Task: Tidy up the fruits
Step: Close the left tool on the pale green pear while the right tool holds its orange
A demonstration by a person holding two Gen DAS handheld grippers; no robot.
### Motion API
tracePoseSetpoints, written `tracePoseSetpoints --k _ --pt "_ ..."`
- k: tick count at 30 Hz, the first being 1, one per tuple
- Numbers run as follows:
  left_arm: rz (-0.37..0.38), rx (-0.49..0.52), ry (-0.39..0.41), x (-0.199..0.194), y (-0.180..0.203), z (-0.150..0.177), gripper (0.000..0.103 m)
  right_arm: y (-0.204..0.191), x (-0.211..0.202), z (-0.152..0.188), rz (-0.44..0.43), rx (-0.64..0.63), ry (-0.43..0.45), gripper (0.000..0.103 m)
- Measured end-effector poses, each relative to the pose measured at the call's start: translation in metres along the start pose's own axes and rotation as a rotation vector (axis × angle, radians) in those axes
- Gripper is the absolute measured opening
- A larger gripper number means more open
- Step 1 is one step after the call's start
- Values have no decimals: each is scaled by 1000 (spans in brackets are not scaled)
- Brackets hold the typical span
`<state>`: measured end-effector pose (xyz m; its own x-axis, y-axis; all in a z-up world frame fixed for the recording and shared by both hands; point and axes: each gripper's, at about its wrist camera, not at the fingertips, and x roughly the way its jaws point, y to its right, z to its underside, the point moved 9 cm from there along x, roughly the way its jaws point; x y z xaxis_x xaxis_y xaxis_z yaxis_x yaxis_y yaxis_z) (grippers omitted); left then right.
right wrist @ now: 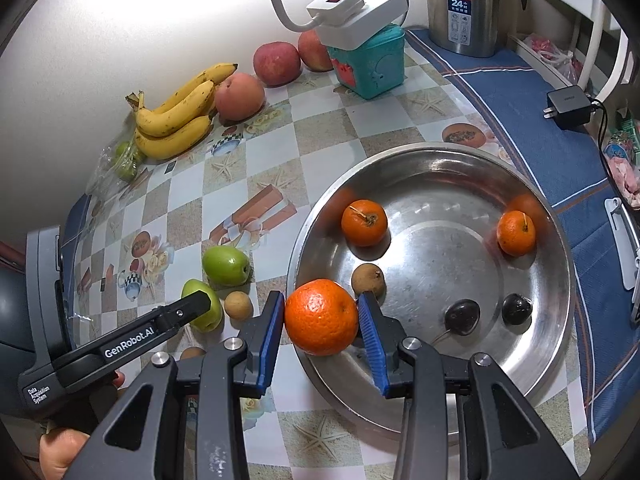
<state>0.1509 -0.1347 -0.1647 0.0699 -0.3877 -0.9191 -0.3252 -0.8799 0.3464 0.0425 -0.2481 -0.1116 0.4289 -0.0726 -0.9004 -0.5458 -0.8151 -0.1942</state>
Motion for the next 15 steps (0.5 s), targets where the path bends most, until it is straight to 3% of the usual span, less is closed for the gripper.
tracePoseSetpoints --k 6,15 --pt "10 -5 -6 1 1 1 40 -1 1 1 -2 0 -3 40" --pt "3 -5 -8 -3 0 1 39 0 1 0 -6 2 -4 40"
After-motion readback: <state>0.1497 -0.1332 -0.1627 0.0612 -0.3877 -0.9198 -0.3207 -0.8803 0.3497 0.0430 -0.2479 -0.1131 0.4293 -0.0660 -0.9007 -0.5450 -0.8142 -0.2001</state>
